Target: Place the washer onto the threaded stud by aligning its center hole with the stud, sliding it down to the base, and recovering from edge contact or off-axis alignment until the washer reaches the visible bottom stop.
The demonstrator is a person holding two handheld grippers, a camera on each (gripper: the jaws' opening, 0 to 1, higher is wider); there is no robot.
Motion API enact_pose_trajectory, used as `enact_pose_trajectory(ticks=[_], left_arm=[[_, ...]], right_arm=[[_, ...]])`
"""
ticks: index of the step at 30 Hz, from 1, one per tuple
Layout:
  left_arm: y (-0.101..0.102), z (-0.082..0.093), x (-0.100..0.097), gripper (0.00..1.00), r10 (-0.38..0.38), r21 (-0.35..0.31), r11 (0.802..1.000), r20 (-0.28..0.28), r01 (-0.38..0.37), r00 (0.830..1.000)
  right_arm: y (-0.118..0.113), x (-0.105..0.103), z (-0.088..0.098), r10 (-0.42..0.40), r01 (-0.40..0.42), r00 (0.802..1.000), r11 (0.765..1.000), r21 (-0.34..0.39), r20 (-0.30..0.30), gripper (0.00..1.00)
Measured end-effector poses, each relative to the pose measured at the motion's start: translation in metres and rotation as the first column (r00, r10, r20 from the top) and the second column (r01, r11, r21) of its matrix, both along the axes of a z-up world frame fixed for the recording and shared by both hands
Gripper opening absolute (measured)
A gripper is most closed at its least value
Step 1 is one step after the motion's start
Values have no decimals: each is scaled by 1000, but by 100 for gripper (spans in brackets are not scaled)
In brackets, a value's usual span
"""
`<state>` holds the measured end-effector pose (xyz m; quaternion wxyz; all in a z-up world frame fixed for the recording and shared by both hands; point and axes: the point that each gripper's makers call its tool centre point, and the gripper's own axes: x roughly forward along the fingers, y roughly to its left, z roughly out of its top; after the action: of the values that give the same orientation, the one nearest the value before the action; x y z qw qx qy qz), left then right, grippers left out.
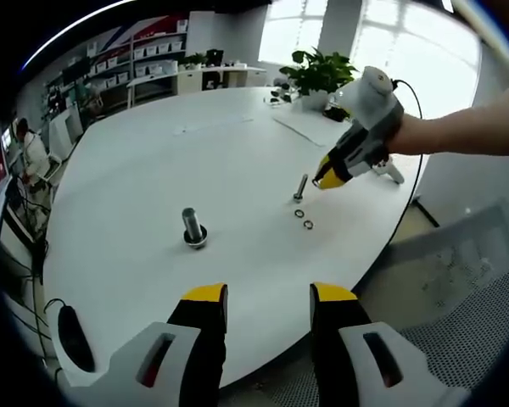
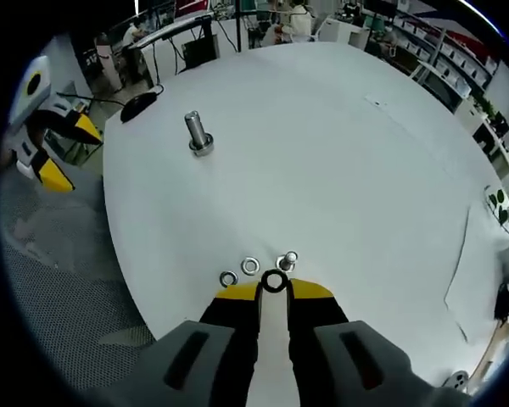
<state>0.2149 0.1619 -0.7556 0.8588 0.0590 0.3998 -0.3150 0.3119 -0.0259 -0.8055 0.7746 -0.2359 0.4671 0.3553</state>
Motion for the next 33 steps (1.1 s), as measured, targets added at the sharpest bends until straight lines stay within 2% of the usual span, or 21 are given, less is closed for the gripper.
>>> enact_pose_trajectory(ticks=[11,16,33], left_arm=[[-1,-1,-1,37,-4,5,1000,-2,4,1000],[-1,-1,-2,37,-7,9,1000,-4,7,1000],[-1,-1,-1,37,-8,2,1000,-4,8,1000]], right_arm=[[5,10,7,-2,1,1000,1000,13,31,13],[4,16,5,2,-2,1000,1000,1,28,13],[6,19,-2,34,-33,999,999,-35,16,13]])
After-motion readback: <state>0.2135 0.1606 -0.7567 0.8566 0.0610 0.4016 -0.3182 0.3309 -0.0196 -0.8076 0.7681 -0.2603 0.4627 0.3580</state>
